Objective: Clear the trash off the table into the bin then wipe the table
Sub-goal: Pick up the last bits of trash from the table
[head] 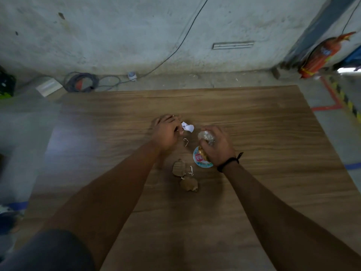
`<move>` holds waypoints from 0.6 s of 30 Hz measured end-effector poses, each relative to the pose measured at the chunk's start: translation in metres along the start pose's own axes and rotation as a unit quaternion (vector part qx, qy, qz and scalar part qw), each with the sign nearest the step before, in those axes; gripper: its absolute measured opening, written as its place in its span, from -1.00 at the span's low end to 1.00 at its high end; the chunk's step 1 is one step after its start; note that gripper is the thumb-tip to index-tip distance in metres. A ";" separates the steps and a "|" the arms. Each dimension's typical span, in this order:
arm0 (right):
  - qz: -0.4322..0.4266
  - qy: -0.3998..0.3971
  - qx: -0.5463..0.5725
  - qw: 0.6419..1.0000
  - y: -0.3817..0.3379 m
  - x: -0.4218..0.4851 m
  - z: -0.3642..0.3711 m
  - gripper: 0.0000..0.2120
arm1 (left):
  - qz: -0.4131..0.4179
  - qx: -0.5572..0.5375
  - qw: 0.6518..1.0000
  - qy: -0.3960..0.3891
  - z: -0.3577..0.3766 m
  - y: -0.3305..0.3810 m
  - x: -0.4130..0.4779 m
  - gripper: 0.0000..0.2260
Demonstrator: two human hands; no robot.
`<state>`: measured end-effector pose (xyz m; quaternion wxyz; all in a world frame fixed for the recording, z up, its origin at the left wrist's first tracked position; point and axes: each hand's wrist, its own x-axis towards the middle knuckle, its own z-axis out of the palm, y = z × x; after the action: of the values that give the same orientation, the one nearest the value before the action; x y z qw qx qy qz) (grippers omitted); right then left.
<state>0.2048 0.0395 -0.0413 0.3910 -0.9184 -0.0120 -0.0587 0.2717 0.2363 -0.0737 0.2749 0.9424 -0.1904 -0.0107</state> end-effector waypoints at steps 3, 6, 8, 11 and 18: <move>-0.022 0.014 0.006 1.000 0.002 -0.006 0.001 -0.77 | 0.008 -0.059 0.996 0.066 0.004 -0.001 -0.005 -0.83; -0.028 0.030 0.033 0.999 0.002 -0.010 -0.003 -0.81 | -0.005 -0.081 0.991 0.109 0.004 0.001 -0.010 -0.85; -0.026 0.042 0.040 0.998 0.001 -0.012 -0.008 -0.82 | -0.051 -0.142 0.978 0.144 0.001 0.008 -0.014 -0.89; -0.030 0.060 0.047 0.997 -0.003 -0.017 -0.019 -0.82 | -0.108 -0.254 0.944 0.183 -0.006 0.023 -0.030 -0.90; -0.059 0.037 0.056 0.996 -0.008 -0.043 -0.028 -0.77 | -0.094 -0.239 0.961 0.097 0.002 0.063 -0.109 -0.73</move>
<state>0.1587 0.0258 -0.0214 0.4376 -0.8901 -0.0546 -0.1148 0.1476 0.2258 -0.0518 0.5073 0.8592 -0.0653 0.0101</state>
